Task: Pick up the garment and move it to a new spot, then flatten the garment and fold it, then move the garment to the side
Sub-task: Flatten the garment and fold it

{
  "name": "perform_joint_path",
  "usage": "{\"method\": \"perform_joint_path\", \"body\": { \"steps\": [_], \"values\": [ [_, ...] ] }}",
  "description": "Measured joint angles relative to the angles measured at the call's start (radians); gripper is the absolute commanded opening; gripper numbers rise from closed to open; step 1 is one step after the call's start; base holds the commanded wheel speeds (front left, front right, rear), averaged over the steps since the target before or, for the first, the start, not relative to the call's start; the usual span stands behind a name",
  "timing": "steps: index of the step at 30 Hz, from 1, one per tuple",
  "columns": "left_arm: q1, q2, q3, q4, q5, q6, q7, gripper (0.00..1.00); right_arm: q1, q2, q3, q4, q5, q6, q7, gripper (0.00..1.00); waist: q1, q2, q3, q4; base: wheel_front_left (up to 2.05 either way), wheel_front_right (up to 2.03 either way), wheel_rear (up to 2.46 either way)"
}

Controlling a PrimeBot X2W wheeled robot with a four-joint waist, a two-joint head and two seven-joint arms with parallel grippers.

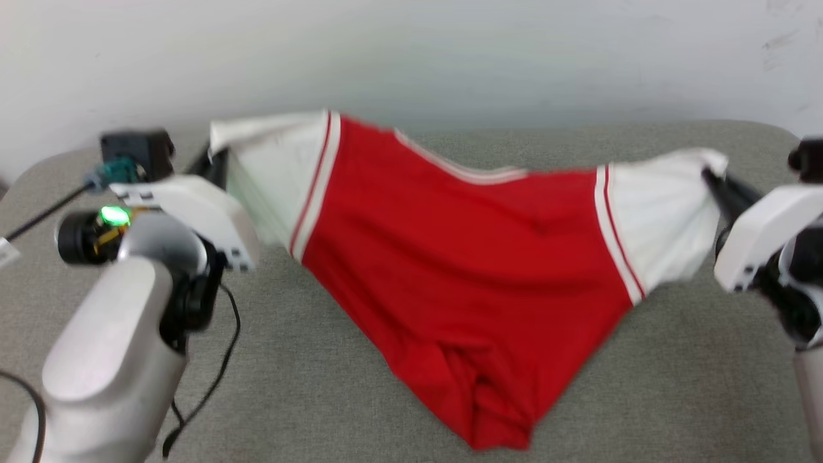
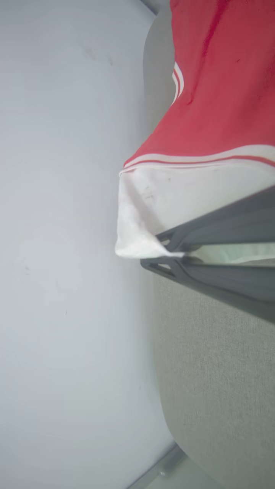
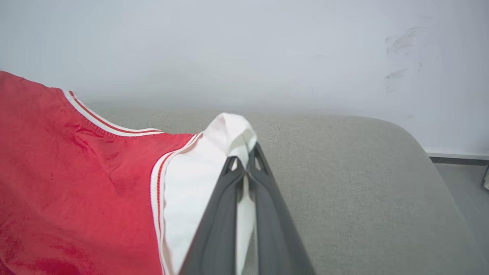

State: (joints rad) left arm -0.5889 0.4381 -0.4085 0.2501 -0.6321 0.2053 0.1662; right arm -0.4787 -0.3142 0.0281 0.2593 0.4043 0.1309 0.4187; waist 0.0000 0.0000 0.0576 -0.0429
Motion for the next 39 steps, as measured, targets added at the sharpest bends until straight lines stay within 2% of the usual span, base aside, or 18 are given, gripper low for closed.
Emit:
{"method": "perform_joint_path", "body": {
  "steps": [12,18,22,26,31,39],
  "values": [
    [-0.422,-0.068,0.067,0.141,0.051,-0.036,-0.229,0.0,-0.433,-0.016,-0.011,0.11,0.018,0.0,-0.191,0.0,0.0,0.0,0.112,-0.001,0.0,0.0,0.0],
    [-0.661,-0.075,0.097,0.224,0.063,-0.062,-0.29,0.0,-0.693,-0.038,0.016,0.19,0.054,0.0,-0.251,0.0,0.0,0.0,0.219,-0.012,0.0,0.0,0.0],
    [-0.8,-0.06,0.117,0.27,0.078,-0.074,-0.332,0.0,-0.839,-0.042,0.049,0.236,0.071,0.0,-0.294,0.0,0.0001,0.0,0.292,-0.023,0.0,0.0,0.0],
    [-0.922,-0.035,0.13,0.3,0.091,-0.083,-0.347,0.0,-0.975,-0.047,0.086,0.271,0.086,0.0,-0.327,0.0,0.0002,0.0,0.362,-0.037,0.0,0.0,0.0],
    [-1.031,-0.038,0.136,0.319,0.082,-0.095,-0.331,0.0,-1.106,-0.067,0.118,0.306,0.106,0.0,-0.349,0.0,0.0001,0.0,0.453,-0.048,0.0,0.0,0.0],
    [-1.059,-0.064,0.106,0.361,0.093,-0.088,-0.324,0.0,-1.187,-0.067,0.206,0.385,0.151,0.0,-0.398,0.0,0.0002,0.0,0.583,-0.051,0.0,0.0,0.0]
  ]
}}
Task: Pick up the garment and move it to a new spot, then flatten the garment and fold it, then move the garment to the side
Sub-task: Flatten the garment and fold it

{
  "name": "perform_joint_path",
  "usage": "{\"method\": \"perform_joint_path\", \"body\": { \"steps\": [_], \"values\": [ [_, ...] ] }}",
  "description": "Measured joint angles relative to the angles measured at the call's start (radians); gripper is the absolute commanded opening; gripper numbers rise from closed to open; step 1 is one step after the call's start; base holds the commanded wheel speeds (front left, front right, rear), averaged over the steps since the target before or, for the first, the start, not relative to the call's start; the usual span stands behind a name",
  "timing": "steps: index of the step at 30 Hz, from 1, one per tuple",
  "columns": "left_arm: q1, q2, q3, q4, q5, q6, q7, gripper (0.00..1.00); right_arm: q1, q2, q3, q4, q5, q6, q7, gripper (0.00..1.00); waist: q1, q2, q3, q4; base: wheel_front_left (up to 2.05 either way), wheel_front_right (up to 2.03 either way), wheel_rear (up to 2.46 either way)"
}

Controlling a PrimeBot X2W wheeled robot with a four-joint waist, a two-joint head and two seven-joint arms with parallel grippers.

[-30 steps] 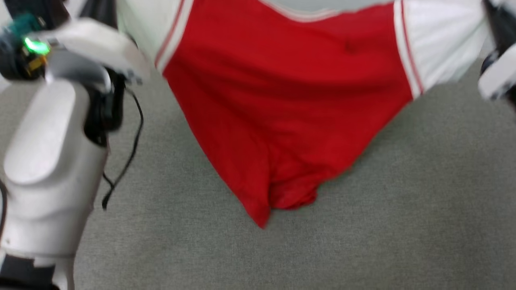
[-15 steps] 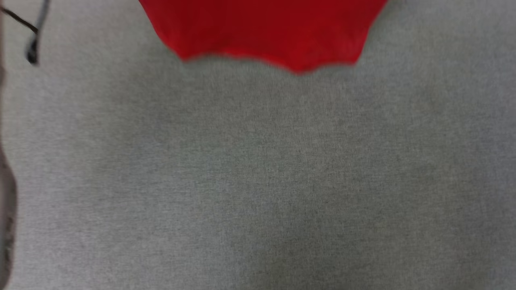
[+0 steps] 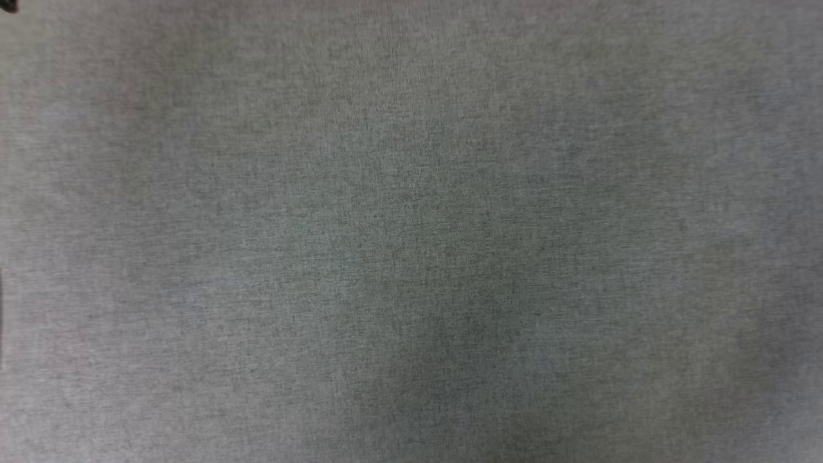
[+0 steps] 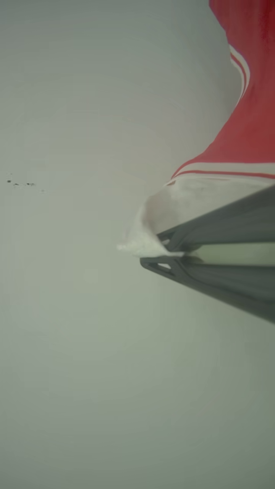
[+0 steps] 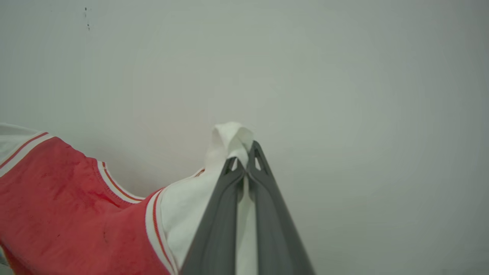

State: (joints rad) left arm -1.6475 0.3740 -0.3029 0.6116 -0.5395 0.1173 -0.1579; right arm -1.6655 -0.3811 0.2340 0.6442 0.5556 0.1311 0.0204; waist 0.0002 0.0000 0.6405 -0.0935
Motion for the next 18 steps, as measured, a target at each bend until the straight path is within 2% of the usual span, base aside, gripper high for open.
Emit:
{"method": "perform_joint_path", "body": {
  "steps": [9,18],
  "values": [
    [0.092,-0.05,-0.031,0.098,-0.021,-0.012,0.0,0.0,0.008,0.031,0.136,0.159,0.047,0.0,-0.02,0.0,0.0,0.0,0.071,0.016,0.0,0.0,0.0],
    [0.255,-0.115,-0.037,0.237,-0.083,-0.066,-0.032,0.0,0.18,0.053,0.241,0.304,0.131,0.0,-0.001,0.0,-0.0001,0.0,0.0,0.031,0.0,0.0,0.0]
  ]
}}
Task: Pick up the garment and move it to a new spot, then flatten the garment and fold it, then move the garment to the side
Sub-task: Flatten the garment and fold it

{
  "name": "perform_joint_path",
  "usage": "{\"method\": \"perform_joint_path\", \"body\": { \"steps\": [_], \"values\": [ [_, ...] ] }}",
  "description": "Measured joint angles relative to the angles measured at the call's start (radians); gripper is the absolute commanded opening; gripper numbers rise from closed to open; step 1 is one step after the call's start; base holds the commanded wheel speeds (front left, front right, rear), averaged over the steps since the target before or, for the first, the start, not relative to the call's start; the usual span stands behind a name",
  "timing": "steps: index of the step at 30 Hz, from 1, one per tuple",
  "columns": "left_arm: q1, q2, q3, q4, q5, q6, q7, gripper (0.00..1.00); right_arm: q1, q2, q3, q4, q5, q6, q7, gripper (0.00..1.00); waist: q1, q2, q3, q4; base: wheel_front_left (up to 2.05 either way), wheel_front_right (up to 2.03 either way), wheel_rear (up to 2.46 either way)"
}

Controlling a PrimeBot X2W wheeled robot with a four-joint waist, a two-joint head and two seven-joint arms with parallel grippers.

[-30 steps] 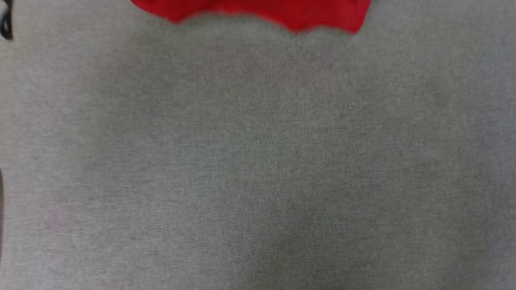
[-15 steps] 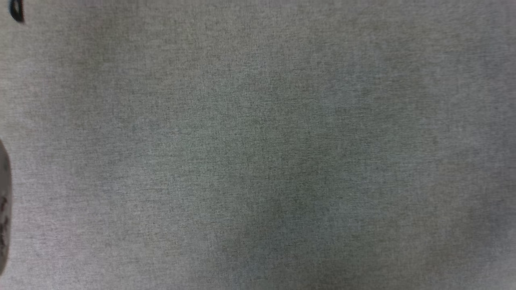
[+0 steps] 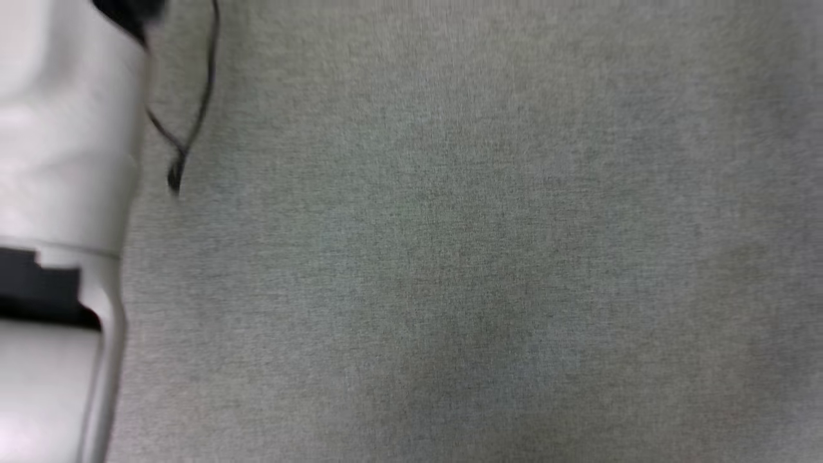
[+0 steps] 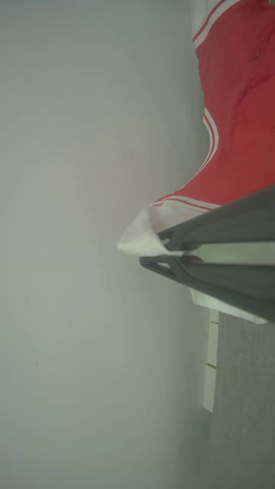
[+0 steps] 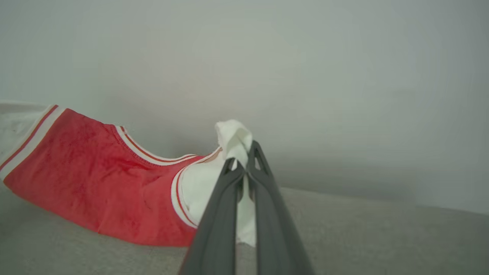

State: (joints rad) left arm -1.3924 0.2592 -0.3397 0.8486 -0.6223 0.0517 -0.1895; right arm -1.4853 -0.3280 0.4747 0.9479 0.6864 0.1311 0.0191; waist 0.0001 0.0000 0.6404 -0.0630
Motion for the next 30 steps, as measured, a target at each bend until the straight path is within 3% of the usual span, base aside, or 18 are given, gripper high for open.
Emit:
{"method": "perform_joint_path", "body": {
  "steps": [9,19,25,30],
  "values": [
    [0.296,-0.013,0.012,0.057,-0.054,-0.053,-0.045,0.0,0.314,-0.033,0.099,-0.034,0.116,0.0,-0.015,0.0,-0.0001,0.0,-0.153,0.009,0.0,0.0,0.0],
    [0.709,0.015,0.077,-0.066,-0.087,-0.068,-0.07,0.0,0.673,-0.073,0.164,-0.125,0.198,0.0,-0.049,0.0,-0.0002,-0.0001,-0.341,0.003,0.0,0.0,0.0],
    [1.05,0.044,0.121,-0.258,-0.092,-0.02,-0.072,0.0,0.921,-0.12,0.155,-0.22,0.239,0.0,-0.056,0.0,-0.0004,0.0,-0.476,-0.001,0.0,0.0,0.0],
    [1.257,0.073,0.129,-0.437,-0.092,0.058,-0.047,0.0,1.095,-0.149,0.112,-0.294,0.247,0.0,-0.05,0.0,-0.0004,0.0,-0.548,0.0,0.0,0.0,0.0]
  ]
}}
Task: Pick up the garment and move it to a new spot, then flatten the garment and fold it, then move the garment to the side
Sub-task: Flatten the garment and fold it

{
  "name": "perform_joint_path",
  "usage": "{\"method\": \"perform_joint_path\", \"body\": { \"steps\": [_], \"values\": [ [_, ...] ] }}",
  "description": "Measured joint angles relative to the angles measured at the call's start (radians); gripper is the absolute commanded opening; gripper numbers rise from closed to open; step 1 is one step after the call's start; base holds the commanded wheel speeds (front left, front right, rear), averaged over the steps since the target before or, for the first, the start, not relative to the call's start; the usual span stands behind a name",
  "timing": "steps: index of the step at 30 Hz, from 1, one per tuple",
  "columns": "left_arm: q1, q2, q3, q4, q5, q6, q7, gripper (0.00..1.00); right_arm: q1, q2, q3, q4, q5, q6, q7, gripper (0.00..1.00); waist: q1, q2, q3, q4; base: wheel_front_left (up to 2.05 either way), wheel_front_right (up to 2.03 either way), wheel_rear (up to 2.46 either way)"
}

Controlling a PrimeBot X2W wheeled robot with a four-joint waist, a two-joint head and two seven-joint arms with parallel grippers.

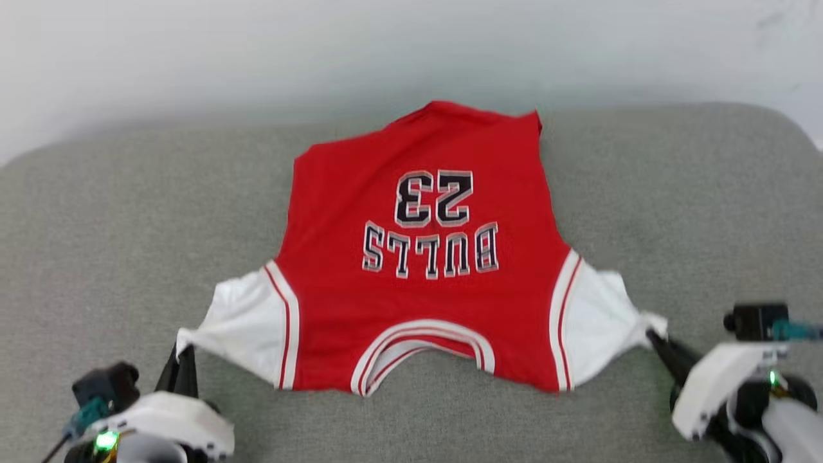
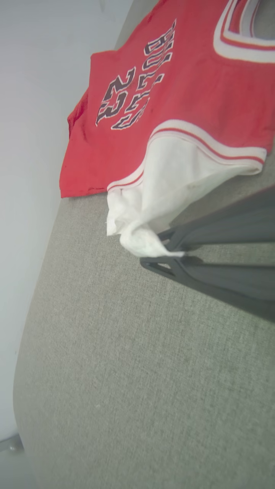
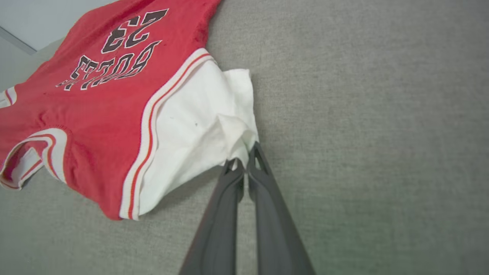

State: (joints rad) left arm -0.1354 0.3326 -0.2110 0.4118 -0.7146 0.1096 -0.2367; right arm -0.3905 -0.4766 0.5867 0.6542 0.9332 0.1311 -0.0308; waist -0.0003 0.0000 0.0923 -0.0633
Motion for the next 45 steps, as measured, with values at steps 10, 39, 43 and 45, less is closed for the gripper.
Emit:
{"method": "perform_joint_path", "body": {
  "steps": [10,39,43,45],
  "values": [
    [0.299,0.051,-0.013,-0.339,0.011,0.149,0.135,0.0,0.358,-0.002,-0.184,-0.153,-0.077,0.0,0.123,0.0,0.0,0.0,-0.08,0.029,0.0,0.0,0.0],
    [0.054,0.0,-0.174,-0.6,0.18,0.168,0.126,0.0,-0.35,0.076,-0.675,-0.107,-0.402,0.0,0.507,1.0,0.0005,0.0,0.216,0.204,0.0,0.0,0.0],
    [-0.009,-0.018,-0.192,-0.579,0.183,0.136,0.104,0.0,-0.495,0.045,-0.684,-0.008,-0.439,0.0,0.636,1.0,0.0006,0.0,0.284,0.258,0.0,0.0,0.0],
    [-0.031,-0.023,-0.2,-0.567,0.185,0.123,0.093,0.0,-0.555,0.044,-0.68,0.027,-0.464,0.0,0.685,1.0,0.0006,0.0,0.318,0.283,0.0,0.0,0.0]
  ]
}}
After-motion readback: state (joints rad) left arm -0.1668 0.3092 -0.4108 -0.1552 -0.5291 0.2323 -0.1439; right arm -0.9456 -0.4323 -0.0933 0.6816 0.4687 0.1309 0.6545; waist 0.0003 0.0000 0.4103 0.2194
